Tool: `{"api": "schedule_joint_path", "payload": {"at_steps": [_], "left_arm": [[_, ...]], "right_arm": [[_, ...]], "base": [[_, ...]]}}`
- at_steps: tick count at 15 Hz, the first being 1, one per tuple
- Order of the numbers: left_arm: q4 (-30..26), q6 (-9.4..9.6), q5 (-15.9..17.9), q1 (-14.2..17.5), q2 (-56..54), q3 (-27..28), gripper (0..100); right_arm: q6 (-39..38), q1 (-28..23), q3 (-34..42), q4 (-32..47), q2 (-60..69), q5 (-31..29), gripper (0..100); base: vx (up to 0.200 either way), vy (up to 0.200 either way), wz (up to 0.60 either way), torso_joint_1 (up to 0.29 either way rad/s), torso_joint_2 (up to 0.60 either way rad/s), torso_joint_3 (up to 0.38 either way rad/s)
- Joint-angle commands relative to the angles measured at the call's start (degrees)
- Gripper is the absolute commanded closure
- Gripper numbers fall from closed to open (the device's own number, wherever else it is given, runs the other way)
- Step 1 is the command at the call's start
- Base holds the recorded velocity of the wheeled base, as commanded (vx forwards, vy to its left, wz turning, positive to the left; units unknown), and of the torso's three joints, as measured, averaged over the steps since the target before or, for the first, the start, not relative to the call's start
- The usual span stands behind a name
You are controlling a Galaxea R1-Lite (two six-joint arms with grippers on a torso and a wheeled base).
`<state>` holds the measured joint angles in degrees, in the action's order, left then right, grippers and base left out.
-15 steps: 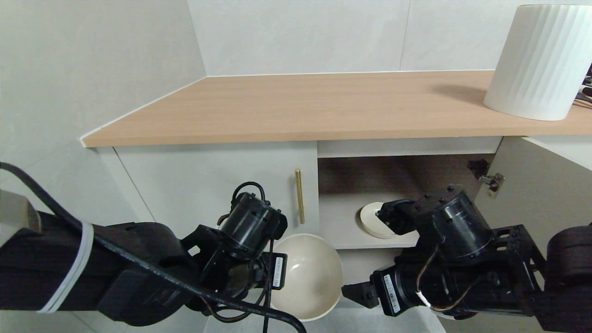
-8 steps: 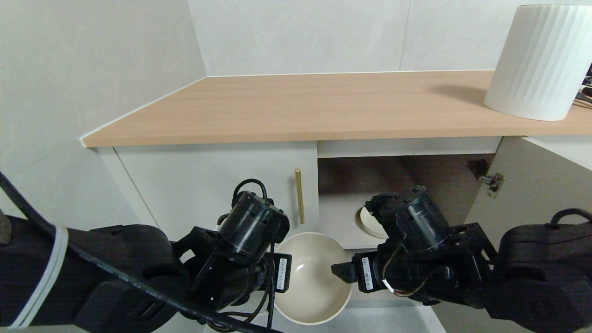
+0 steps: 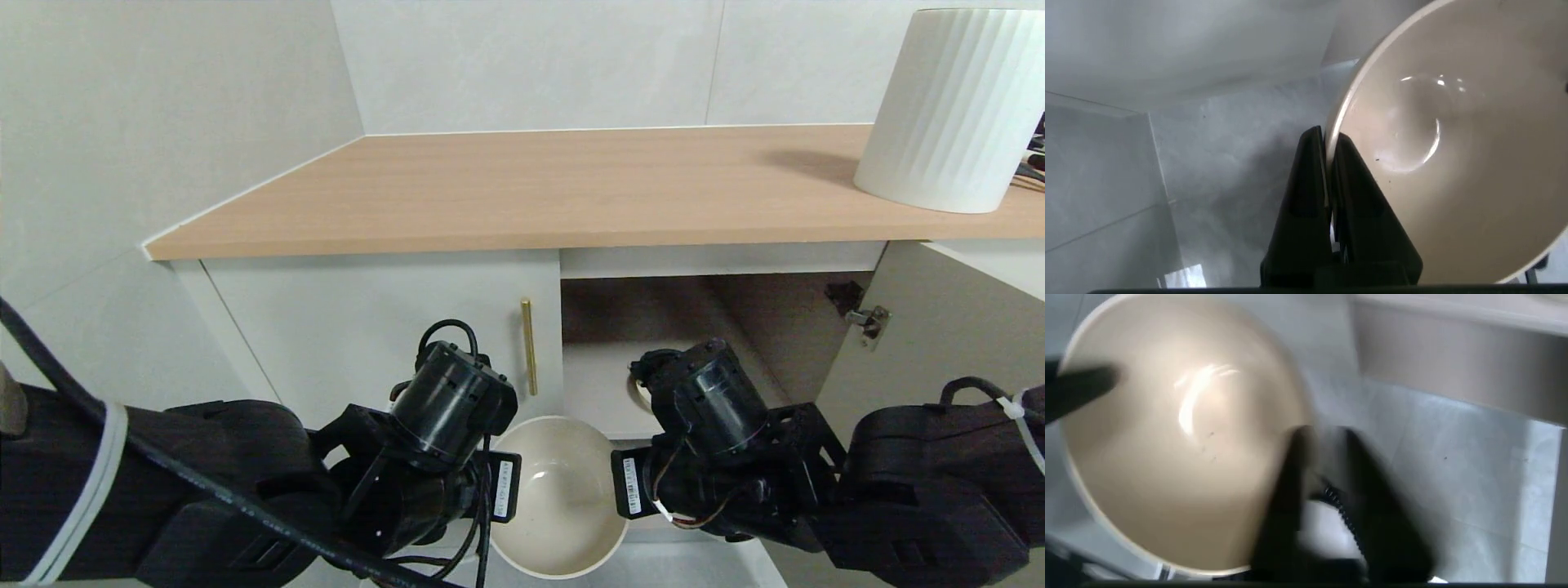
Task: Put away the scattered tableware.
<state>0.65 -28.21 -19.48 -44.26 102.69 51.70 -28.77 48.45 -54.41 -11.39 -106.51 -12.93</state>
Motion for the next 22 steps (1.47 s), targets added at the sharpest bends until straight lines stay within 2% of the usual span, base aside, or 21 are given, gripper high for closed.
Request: {"api": "schedule_joint_path", "payload": {"at_steps": [1,10,11,20,22], "left_arm": [[-0.2,0.00,-0.2,0.1,0.1,-0.1,100],[-0.2,0.00,-0.2,0.1,0.0,-0.1,100],[-0.2,0.00,-0.3,0.1,0.0,-0.1,0],[-0.1,-0.36,-0.3,0.1,-0.2,0.1,0],[-0.1,-0.44,-0.3,0.1,-0.2,0.2,0]], "right_arm": [[0.1,-0.1,0.3,0.2,-0.2,-0.2,100],[0.3,-0.1,0.5,0.2,-0.3,-0.2,100],[0.3,-0.1,0.5,0.2,-0.2,-0.2,100],[2.4,-0.3,2.2,1.2,-0.5,-0.3,100],[4.8,-1.7,2.8,5.4,-0.5,-0.3,100]], "base": [[0.000,0.000,0.00,0.000,0.00,0.000],[0.000,0.000,0.00,0.000,0.00,0.000],[0.000,0.000,0.00,0.000,0.00,0.000],[0.000,0.000,0.00,0.000,0.00,0.000],[0.000,0.000,0.00,0.000,0.00,0.000]]}}
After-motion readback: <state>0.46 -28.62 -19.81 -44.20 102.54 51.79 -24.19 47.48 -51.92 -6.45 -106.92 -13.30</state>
